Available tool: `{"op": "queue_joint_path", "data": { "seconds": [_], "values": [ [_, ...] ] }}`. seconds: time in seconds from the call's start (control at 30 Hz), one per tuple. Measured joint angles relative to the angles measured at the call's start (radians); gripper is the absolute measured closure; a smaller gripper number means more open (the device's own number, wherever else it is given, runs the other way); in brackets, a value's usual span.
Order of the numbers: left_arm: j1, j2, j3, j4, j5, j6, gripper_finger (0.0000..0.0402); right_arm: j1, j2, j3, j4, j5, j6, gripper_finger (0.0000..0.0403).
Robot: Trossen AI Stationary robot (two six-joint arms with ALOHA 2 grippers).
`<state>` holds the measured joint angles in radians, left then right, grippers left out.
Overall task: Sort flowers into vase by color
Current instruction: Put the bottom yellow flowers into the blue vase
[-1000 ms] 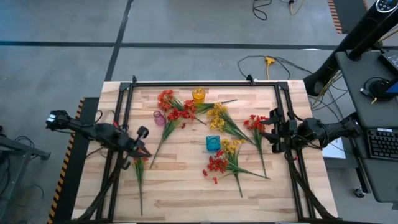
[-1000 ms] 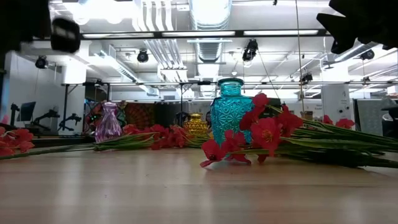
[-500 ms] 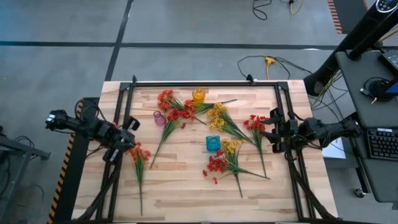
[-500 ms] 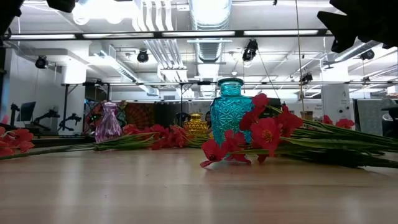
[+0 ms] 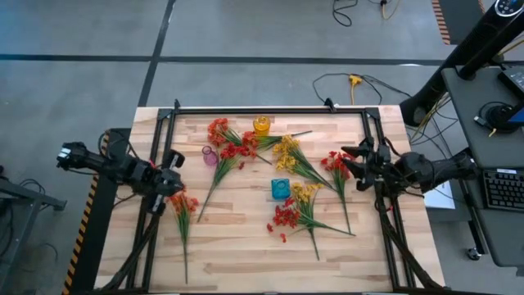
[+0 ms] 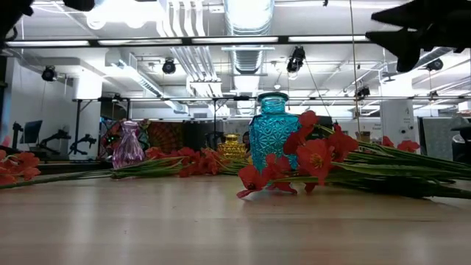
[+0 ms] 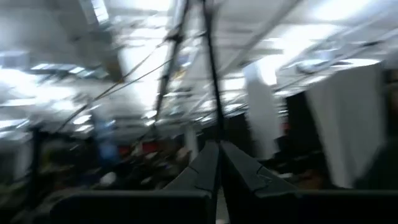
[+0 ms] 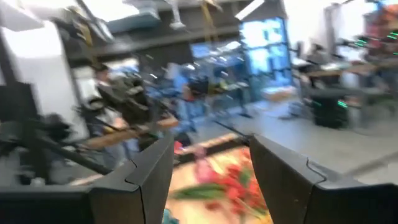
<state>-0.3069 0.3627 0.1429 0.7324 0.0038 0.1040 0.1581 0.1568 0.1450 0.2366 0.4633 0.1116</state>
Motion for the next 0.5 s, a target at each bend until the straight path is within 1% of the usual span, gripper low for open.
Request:
{"op": "queue_joint_path", "data": {
  "seconds": [0.13, 0.23, 0.3, 0.4, 0.5],
  "values": [
    [0.0, 0.1, 0.021, 0.003, -0.189, -0.107, 0.0402, 0.0, 0.083, 0.069, -0.066, 0.094, 0.005, 0.02],
    [0.0, 0.178, 0.045, -0.009, -0.313, -0.18, 0.0402, 0.0, 0.151, 0.148, -0.202, 0.15, 0.058, 0.02],
    [0.0, 0.219, 0.065, -0.04, -0.402, -0.213, 0.0402, 0.0, 0.2, 0.209, -0.304, 0.166, 0.086, 0.02],
    [0.0, 0.266, 0.122, -0.166, -0.505, -0.26, 0.0402, 0.0, 0.278, 0.299, -0.504, 0.167, 0.128, 0.02],
    [0.0, 0.316, 0.199, -0.364, -0.516, -0.335, 0.0402, 0.0, 0.345, 0.373, -0.692, 0.163, 0.199, 0.02]
  ]
}}
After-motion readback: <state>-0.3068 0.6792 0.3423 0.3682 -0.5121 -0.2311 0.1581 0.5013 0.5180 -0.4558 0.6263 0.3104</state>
